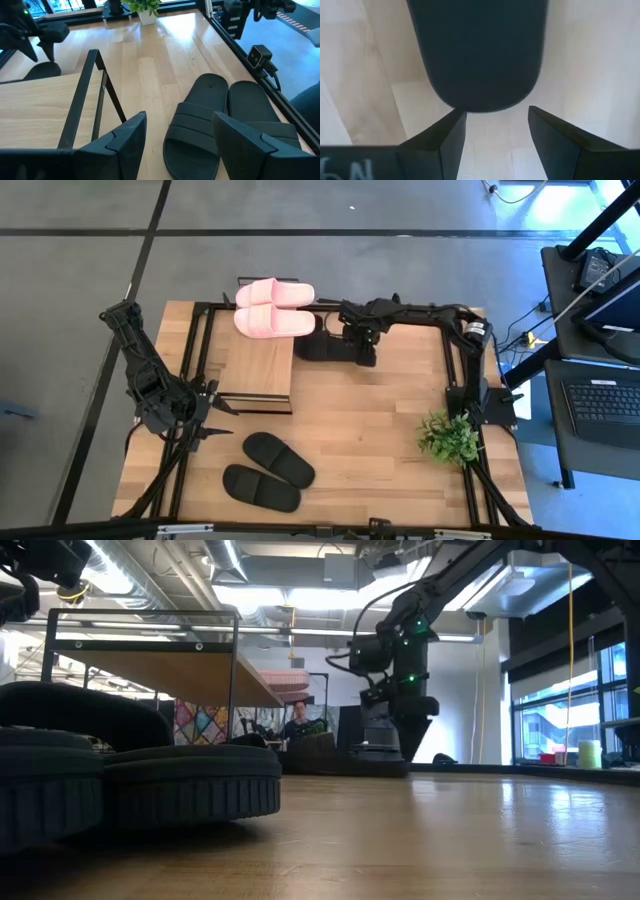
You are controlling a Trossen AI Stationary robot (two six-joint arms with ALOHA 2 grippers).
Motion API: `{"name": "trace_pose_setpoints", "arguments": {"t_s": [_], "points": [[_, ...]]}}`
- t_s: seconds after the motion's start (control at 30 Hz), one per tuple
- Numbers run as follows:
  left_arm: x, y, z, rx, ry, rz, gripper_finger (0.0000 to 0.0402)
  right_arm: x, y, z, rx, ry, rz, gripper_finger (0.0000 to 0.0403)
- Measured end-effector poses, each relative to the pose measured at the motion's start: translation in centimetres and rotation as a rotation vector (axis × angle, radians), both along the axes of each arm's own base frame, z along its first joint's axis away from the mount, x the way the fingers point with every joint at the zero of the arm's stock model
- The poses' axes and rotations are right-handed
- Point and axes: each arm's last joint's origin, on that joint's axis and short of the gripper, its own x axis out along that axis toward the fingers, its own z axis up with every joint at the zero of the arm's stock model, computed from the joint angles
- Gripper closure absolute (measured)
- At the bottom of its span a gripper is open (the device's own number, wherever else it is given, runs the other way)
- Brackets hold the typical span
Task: Pick and place slides into the shelf
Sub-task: Put the bottom right black slide under the shelf
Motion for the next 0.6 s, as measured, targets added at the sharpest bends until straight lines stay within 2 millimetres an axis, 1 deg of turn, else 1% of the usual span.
{"name": "trace_pose_setpoints", "arguments": {"t_s": [0.13, 0.43, 0.6], "points": [[0.00, 0.00, 0.00, 0.000, 0.000, 0.000, 0.0185, -0.25, 0.15, -0.67, 0.034, 0.055, 0.000, 0.0189], [0.00, 0.01, 0.00, 0.000, 0.000, 0.000, 0.0185, -0.28, 0.16, -0.67, 0.035, 0.056, -0.013, 0.0189], [0.00, 0.00, 0.00, 0.000, 0.000, 0.000, 0.0185, -0.71, 0.39, -0.94, 0.057, 0.103, -0.001, 0.0189]]}}
